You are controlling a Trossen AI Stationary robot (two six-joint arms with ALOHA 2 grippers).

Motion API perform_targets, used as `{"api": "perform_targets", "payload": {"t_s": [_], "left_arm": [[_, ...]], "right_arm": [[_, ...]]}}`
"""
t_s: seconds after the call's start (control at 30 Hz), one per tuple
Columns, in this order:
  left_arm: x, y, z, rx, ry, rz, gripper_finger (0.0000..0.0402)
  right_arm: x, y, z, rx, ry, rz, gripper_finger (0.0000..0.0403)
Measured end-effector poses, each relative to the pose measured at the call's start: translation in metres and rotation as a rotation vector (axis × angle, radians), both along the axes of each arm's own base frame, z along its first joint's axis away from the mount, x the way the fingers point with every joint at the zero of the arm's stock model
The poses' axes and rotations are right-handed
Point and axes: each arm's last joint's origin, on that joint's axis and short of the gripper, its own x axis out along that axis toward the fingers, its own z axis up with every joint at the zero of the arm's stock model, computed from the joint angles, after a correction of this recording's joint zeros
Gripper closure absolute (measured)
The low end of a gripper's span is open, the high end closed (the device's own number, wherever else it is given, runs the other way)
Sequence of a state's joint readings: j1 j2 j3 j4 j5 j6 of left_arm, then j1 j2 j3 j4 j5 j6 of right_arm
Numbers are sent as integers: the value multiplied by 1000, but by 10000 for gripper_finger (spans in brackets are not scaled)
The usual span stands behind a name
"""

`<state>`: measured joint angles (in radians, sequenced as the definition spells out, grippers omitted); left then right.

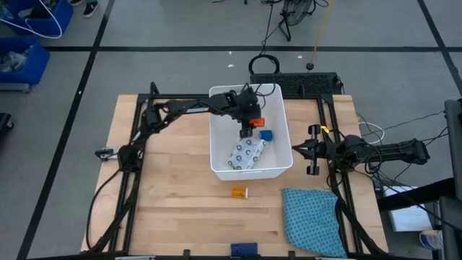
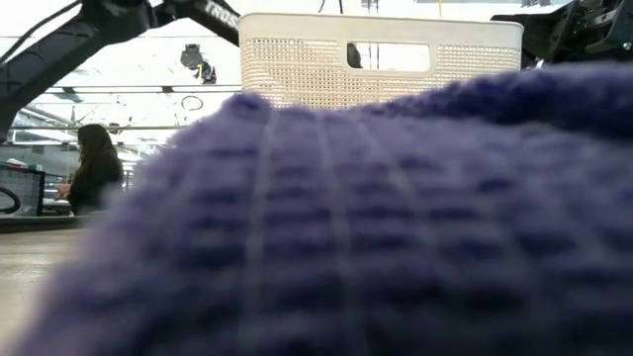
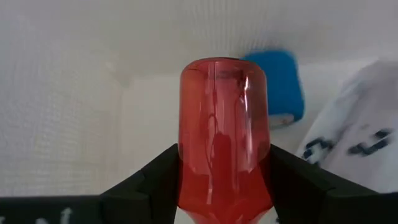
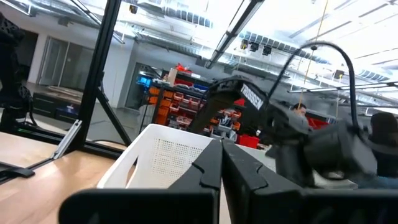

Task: Pick & place medical supplies in basket/bin
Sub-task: Put the red pill bottle into the white container, then put the rolled dark blue bandage into the white container

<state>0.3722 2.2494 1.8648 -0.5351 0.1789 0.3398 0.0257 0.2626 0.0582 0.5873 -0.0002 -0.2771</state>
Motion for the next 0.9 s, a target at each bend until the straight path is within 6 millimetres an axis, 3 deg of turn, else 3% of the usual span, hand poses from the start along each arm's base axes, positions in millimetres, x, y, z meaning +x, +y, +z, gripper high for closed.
{"api": "perform_targets", "payload": {"t_s": [0.07, 0.3, 0.77, 0.9], "left_arm": [[2, -2, -7, 13, 22, -2, 193], [3, -7, -5, 4, 2, -37, 204], [3, -6, -3, -13, -3, -29, 65], [1, -11, 21, 21, -10, -52, 58]], "right_arm": [[0, 0, 0, -4, 1, -1, 403], [0, 0, 0, -8, 0, -3, 403], [0, 0, 1, -5, -9, -1, 403], [0, 0, 1, -5, -9, -1, 403]]}}
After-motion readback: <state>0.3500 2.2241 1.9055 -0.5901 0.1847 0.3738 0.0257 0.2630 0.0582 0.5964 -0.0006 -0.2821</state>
